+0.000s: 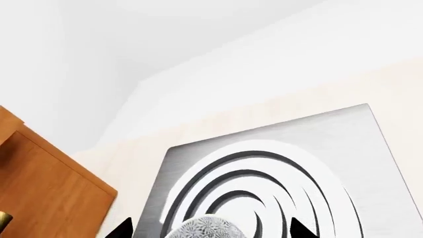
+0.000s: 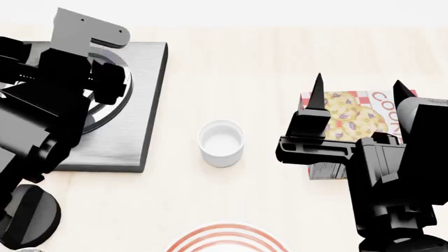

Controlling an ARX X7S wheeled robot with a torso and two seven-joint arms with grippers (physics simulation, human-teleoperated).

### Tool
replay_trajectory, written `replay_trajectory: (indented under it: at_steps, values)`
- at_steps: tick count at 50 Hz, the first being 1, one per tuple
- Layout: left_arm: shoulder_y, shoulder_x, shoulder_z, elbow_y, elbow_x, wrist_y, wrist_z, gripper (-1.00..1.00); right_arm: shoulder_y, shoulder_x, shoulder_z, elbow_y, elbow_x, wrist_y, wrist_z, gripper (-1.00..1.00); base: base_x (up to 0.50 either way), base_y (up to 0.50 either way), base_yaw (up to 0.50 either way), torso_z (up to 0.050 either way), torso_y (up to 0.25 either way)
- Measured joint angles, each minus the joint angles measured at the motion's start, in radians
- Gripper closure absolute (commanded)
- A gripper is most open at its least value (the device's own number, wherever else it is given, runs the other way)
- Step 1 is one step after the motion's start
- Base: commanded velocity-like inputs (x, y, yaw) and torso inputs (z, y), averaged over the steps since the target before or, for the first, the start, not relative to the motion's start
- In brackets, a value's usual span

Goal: Pick the akita bowl on the stove and place it on the plate.

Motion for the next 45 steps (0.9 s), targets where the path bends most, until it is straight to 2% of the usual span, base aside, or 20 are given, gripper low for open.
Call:
replay_trajectory:
  at_steps: [45]
  values:
    - [0.052,-0.021,0.002,0.018,-0.016,-0.026,-0.015,-1.0,-0.002,0.012,-0.009,0.005,0.017,-0.013,0.016,-1.0,0.0,0.0,0.0,0.0,0.0]
